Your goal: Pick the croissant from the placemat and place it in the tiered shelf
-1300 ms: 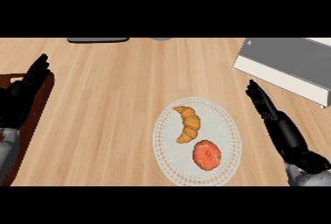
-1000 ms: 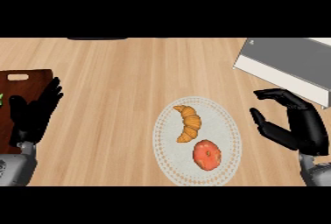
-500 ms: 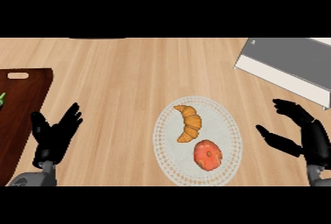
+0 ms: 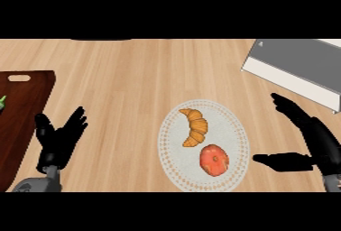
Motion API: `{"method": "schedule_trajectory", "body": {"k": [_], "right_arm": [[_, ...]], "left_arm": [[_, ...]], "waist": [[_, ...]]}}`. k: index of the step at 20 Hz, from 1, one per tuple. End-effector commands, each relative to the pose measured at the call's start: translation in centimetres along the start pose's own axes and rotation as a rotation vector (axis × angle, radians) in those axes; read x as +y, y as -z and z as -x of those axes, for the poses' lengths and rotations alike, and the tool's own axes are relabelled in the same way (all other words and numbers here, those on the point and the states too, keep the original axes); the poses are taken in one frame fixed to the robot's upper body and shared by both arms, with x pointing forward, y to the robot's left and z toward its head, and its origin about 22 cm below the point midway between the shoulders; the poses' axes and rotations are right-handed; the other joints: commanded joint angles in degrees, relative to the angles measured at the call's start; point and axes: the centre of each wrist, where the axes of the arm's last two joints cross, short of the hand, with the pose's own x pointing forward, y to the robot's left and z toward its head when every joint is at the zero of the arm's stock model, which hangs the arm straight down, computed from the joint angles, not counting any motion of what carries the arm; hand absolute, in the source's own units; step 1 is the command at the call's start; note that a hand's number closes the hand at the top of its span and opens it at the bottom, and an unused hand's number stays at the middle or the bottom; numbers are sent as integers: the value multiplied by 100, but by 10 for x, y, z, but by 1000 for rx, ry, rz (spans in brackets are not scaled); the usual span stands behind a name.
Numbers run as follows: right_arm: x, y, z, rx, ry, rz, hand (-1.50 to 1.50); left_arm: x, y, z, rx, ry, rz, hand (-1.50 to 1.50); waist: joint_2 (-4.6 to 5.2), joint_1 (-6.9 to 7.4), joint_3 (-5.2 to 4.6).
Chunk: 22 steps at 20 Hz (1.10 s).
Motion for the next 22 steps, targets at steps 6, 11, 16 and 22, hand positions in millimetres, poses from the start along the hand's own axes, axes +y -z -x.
{"method": "schedule_trajectory", "body": {"k": [6,11,16,22], "right_arm": [[53,4,-92,155,-124,-40,-150],[80,44,-114,247,-187,8,-150],[113,50,-133,342,-291,11,-150],[136,71,-130,417,-385,-80,-150]], "left_arm": [[-4,3,1,19,5,17,0],[0,12,-2,14,-6,17,0],[-13,-5,3,10,-8,18,0],[-6,-6,3,6,-2,9,0]], "waist": [[13,41,-12],[30,58,-7],[11,71,-4],[14,75,-3]]}}
